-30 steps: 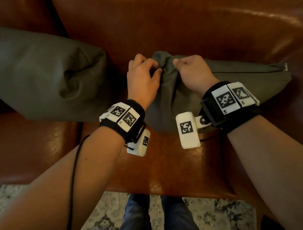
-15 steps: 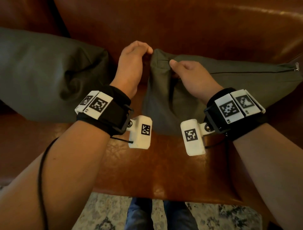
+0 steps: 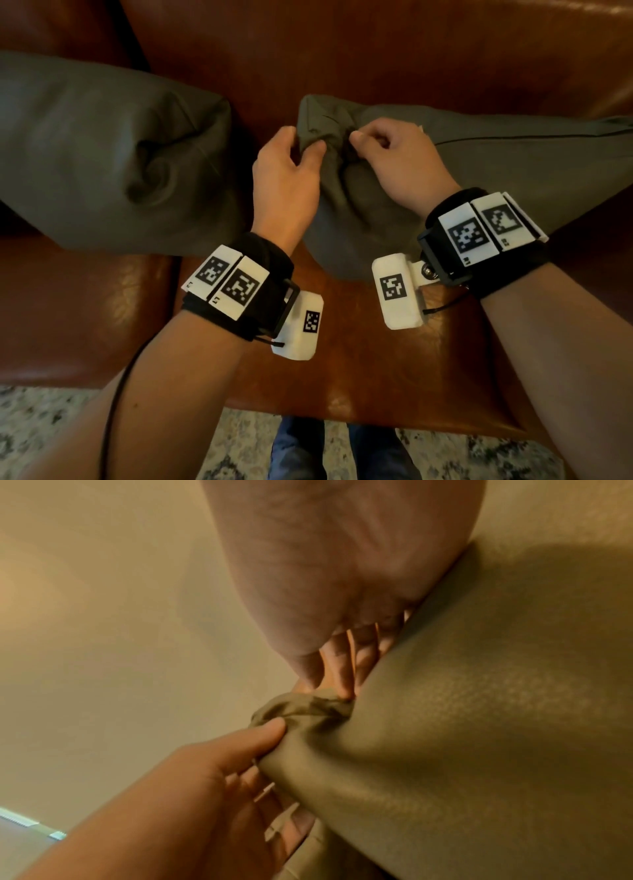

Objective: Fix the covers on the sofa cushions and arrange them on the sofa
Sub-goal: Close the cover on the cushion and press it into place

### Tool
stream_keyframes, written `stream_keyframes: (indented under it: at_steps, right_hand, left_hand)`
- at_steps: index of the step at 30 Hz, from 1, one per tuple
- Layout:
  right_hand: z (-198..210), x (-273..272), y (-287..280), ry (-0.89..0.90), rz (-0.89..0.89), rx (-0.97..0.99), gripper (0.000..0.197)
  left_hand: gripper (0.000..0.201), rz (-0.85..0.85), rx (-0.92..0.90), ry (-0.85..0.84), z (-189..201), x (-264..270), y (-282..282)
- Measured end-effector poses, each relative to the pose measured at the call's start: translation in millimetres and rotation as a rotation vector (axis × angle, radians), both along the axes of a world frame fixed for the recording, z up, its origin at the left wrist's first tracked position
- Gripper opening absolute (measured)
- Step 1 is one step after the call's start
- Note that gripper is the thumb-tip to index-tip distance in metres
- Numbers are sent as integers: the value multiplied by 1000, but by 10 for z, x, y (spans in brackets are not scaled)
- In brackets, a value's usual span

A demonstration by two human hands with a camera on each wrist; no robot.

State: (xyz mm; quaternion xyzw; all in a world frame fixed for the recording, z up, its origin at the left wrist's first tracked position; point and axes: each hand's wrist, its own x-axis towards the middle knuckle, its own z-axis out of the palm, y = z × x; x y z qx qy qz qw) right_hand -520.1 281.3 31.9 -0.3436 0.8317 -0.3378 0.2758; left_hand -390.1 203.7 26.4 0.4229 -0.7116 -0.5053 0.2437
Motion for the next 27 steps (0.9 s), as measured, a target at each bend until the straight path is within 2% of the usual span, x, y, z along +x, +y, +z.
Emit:
stream_keyframes:
  at_steps: [3, 5, 7, 12, 13, 15, 17, 20, 22, 24, 26, 27]
  right_hand:
    - [-30, 11, 3, 45, -10, -37, 13]
    - [-43, 44, 26, 123, -8, -17, 16]
    - [-50, 81, 67, 191, 9, -3, 20]
    - [-3, 129, 258, 269, 22, -100, 20]
    - [6, 123, 347, 300, -17, -141, 19]
    - [28, 88, 603, 328, -154, -202, 18]
    - [39, 16, 920, 293, -324, -217, 18]
    - [-17, -154, 1372, 279, -521, -226, 18]
    - [-63, -268, 1596, 350, -610, -200, 19]
    - [-90, -396, 1742, 344, -719, -185, 22]
    - [-118, -584, 1810, 270, -892, -224, 32]
    - [-105, -686, 1819, 174, -999, -266, 41]
  left_hand:
    - [13, 17, 46, 38, 16, -28, 79]
    - [26, 33, -6, 2, 37, -72, 121]
    - [30, 63, -71, -59, 28, -108, 99]
    - [15, 176, -18, -152, -11, -108, 96]
    - [19, 179, -18, -174, -14, -102, 120]
    - [47, 149, -146, -297, -35, -93, 161]
    - [65, 94, -419, -452, -18, -107, 214]
    - [63, -128, -688, -483, 77, -233, 391]
    - [57, -328, -728, -444, 117, -391, 559]
    - [58, -485, -727, -440, 126, -552, 734]
    - [62, -558, -706, -494, 88, -661, 864]
    - [64, -575, -703, -531, 57, -685, 914]
